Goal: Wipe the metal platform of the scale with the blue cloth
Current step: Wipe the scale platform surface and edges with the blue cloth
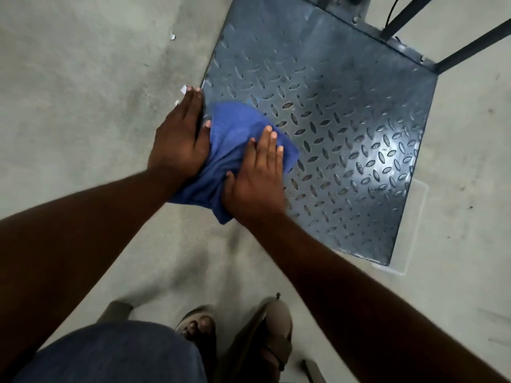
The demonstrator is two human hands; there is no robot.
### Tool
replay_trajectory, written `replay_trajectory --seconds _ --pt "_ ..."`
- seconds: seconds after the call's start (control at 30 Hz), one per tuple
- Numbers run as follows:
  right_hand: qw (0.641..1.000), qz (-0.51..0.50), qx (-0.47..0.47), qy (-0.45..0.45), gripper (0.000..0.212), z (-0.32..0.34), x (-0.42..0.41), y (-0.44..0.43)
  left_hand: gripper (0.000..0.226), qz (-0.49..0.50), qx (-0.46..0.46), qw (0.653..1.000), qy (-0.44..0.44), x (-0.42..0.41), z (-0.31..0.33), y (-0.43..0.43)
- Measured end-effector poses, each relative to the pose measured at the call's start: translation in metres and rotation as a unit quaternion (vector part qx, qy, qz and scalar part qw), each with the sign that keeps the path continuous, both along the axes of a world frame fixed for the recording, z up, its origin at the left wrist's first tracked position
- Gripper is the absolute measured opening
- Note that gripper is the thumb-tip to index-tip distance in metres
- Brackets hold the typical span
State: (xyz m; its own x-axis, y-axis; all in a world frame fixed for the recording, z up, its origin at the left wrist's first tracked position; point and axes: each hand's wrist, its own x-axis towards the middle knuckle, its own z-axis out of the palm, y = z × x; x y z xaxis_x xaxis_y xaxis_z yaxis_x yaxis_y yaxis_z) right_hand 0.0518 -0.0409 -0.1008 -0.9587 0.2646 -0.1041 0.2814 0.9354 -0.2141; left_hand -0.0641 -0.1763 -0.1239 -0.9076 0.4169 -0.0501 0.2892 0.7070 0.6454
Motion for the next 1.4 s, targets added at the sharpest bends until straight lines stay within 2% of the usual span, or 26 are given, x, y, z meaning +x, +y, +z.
replay_trajectory --seconds 0.13,0.17,0.23,0.37,0.5,0.57,0.67,0.77,0.87,1.0,1.03,1.07,1.1,1.17,1.2,1.23,1.33,1.37,1.4 --pt "0.982 0.114 -0.153 0.008 0.094 0.001 -0.008 -0.011 0.069 0.005 -0.014 1.000 -0.005 -0.001 -0.004 -0.001" --pt "0.979 0.132 -0.157 0.010 0.087 -0.003 -0.004 -0.002 0.069 0.001 -0.015 1.000 -0.004 -0.002 -0.007 -0.001" --pt "0.981 0.130 -0.137 0.038 0.069 -0.007 0.004 0.028 0.072 0.000 -0.015 1.000 0.000 -0.002 -0.009 0.000" --pt "0.990 0.059 -0.111 0.070 0.053 -0.003 0.015 0.073 0.076 0.007 -0.010 1.000 -0.001 -0.002 -0.008 0.000" --pt "0.997 -0.040 -0.028 0.061 0.052 0.008 -0.001 0.050 0.078 0.007 -0.016 1.000 0.012 0.000 -0.009 0.000" --pt "0.994 -0.074 -0.027 0.074 0.053 0.014 -0.013 0.028 0.075 0.012 -0.032 0.999 0.037 0.001 -0.007 0.003" --pt "0.991 -0.043 -0.082 0.101 0.062 0.008 -0.013 -0.007 0.067 0.023 -0.060 0.993 0.094 0.003 -0.006 0.004" --pt "0.996 -0.016 -0.032 0.081 0.060 -0.010 0.001 0.013 0.065 0.033 -0.066 0.991 0.111 0.004 -0.006 0.006" --pt "0.988 -0.110 0.061 0.092 0.060 -0.016 -0.003 0.073 0.070 0.019 -0.081 0.991 0.108 0.006 -0.002 0.006" --pt "0.960 -0.275 0.046 0.037 0.070 -0.008 -0.052 0.109 0.076 -0.059 -0.120 0.984 0.116 0.007 0.003 0.008" --pt "0.965 -0.258 0.040 0.034 0.071 -0.005 -0.068 0.097 0.077 -0.068 -0.120 0.984 0.117 0.007 0.003 0.008" --pt "0.980 -0.194 0.029 0.038 0.071 -0.002 -0.082 0.080 0.076 -0.068 -0.114 0.983 0.129 0.008 0.000 0.006" --pt "0.995 -0.089 0.021 0.043 0.070 -0.001 -0.092 0.065 0.074 -0.066 -0.106 0.980 0.153 0.009 -0.003 0.004" --pt "0.991 0.123 0.035 0.035 0.069 -0.003 -0.100 0.056 0.070 -0.069 -0.092 0.974 0.196 0.010 -0.011 0.004" --pt "0.986 0.156 0.045 0.043 0.068 -0.004 -0.106 0.069 0.071 -0.072 -0.088 0.974 0.195 0.010 -0.011 0.005" --pt "0.989 0.126 0.053 0.057 0.068 -0.005 -0.113 0.087 0.073 -0.074 -0.087 0.977 0.180 0.010 -0.008 0.005" --pt "0.987 -0.129 0.079 0.048 0.072 -0.005 -0.132 0.122 0.081 -0.075 -0.096 0.981 0.152 0.010 -0.002 0.007" --pt "0.988 -0.130 0.082 0.033 0.073 -0.004 -0.134 0.112 0.082 -0.076 -0.097 0.981 0.149 0.009 -0.001 0.007" --pt "0.994 -0.058 0.085 0.028 0.073 -0.003 -0.134 0.097 0.082 -0.077 -0.095 0.981 0.148 0.009 -0.002 0.006"
